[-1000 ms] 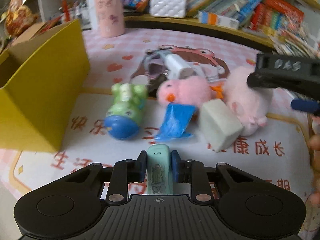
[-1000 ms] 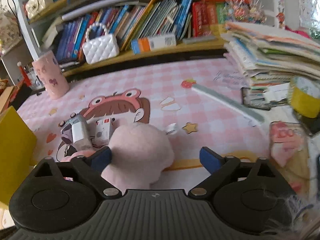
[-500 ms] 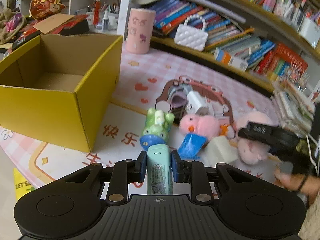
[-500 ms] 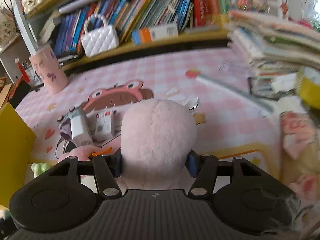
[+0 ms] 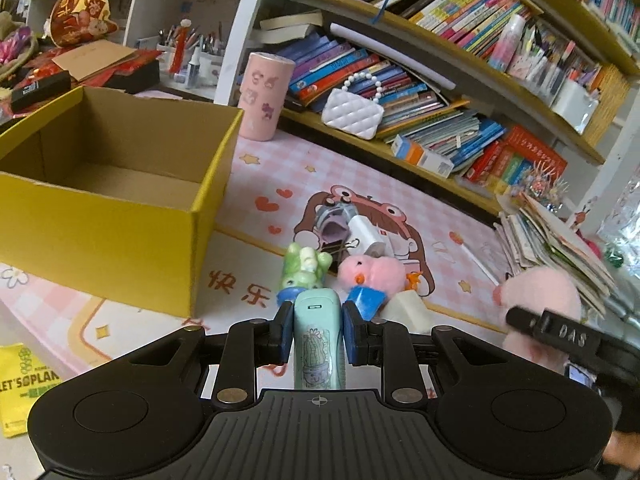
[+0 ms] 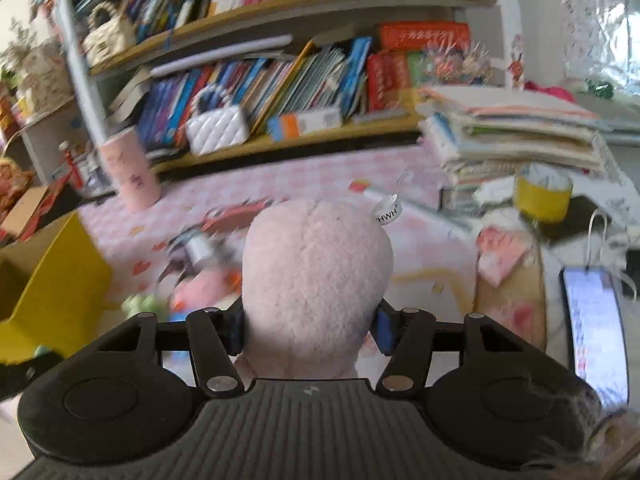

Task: Organize objects
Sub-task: 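Carry the eraser and plush pig in both tools toward the yellow box, then open both tools to drop the eraser and plush pig into the box, then withdraw both tools from the box back toward the remaining toys, then grasp the green-blue toy figure with left tool while right tool grasps white block, then carry the green figure and white block in both tools to the box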

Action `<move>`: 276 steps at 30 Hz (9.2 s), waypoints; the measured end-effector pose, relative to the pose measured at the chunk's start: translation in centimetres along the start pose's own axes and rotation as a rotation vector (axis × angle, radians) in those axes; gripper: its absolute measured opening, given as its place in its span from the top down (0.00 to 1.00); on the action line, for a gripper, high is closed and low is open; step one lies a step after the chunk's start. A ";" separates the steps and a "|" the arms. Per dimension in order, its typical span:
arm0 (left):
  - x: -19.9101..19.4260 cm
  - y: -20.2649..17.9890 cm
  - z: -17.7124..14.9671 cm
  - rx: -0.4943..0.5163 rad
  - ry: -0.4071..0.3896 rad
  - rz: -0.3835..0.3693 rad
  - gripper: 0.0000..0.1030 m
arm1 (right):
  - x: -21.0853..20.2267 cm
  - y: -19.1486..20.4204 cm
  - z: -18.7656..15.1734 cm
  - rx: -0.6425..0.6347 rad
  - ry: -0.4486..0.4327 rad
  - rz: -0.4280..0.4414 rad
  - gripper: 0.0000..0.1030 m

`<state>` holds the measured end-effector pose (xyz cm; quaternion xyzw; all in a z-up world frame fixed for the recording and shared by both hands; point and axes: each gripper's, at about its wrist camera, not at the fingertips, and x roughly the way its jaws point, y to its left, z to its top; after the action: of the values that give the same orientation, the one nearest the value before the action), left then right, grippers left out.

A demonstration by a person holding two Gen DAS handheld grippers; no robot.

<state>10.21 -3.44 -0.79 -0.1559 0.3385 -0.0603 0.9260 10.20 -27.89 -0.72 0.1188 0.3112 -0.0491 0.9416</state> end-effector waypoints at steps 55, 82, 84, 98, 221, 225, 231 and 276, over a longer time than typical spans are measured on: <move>-15.9 19.6 -3.3 0.029 -0.117 0.128 0.77 | -10.2 25.3 -13.7 -0.237 0.156 0.227 0.46; -0.9 18.3 11.6 0.078 -0.172 0.212 0.77 | 8.7 33.3 0.1 -0.547 -0.006 0.353 0.46; 0.6 18.5 11.6 0.083 -0.141 0.230 0.77 | 10.6 33.8 -0.2 -0.609 0.032 0.365 0.46; 5.1 18.1 11.7 0.142 -0.068 0.281 0.74 | 13.5 33.9 -0.4 -0.763 0.061 0.372 0.40; 16.0 -3.0 1.4 0.305 0.186 0.269 0.61 | 12.4 4.4 -1.1 -0.395 0.153 0.208 0.74; 14.2 -3.2 2.1 0.282 0.140 0.247 0.62 | 11.3 3.4 -0.5 -0.329 0.153 0.190 0.76; 10.1 -3.8 2.9 0.239 0.090 0.154 0.62 | 8.5 1.8 -0.1 -0.260 0.118 0.138 0.76; -14.8 17.2 -6.2 0.019 0.019 0.133 0.62 | -10.4 22.7 -16.8 -0.390 0.202 0.314 0.77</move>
<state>-4.95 14.47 -1.92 -0.1236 0.3564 -0.0031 0.9261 -3.99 -1.44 -3.24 -0.0137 0.3851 0.1704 0.9069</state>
